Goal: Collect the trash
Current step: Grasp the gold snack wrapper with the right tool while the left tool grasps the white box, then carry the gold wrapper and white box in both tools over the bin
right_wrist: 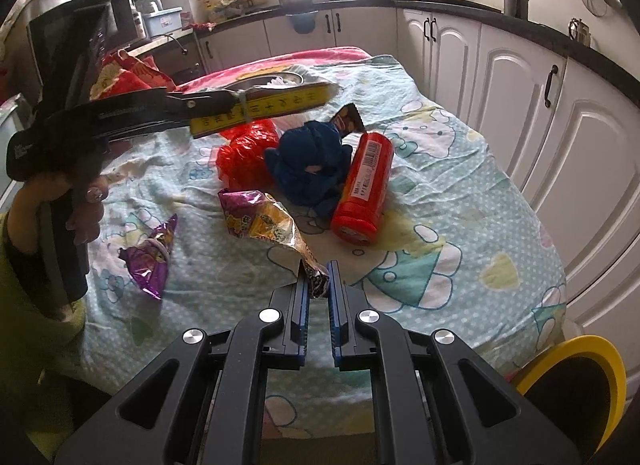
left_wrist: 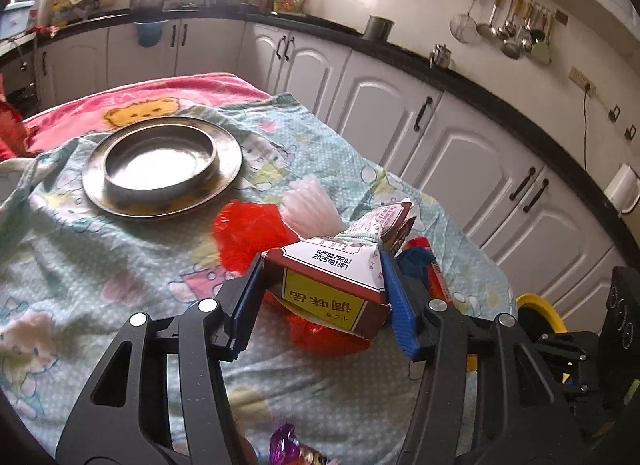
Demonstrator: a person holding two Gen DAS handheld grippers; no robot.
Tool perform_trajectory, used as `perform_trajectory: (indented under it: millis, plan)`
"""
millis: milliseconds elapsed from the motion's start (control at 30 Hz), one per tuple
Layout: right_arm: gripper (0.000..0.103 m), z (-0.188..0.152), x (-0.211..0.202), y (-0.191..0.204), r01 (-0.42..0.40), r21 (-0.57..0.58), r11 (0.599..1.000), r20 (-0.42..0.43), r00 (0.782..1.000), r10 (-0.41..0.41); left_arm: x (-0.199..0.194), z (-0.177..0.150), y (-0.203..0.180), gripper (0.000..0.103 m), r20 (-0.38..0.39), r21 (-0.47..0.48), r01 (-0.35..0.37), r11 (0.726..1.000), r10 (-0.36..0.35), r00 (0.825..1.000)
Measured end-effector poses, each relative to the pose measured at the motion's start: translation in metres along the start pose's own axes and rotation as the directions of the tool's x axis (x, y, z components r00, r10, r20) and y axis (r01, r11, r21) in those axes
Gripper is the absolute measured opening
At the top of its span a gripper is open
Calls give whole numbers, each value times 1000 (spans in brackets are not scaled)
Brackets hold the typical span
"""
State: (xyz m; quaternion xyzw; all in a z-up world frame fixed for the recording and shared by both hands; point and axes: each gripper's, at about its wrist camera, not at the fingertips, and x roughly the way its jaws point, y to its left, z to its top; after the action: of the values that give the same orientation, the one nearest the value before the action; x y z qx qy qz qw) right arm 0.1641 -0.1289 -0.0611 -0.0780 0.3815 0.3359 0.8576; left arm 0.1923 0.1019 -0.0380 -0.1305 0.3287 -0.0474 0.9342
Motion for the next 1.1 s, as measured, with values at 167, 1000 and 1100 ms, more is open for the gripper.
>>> perform_trajectory:
  millis: [167, 1000, 1100]
  plan:
    - [9, 3, -9, 2, -1, 6, 1000, 21, 1000, 1, -21, -4, 5, 48, 42, -25, -18, 1000, 19, 999]
    - [9, 8, -89, 0, 68, 14, 998, 201, 977, -70, -79, -10, -40, 48, 145, 31, 24, 999, -29, 989]
    - [9, 6, -98, -5, 82, 30, 996, 221, 972, -86, -79, -12, -48, 48, 140, 46, 38, 998, -44, 989]
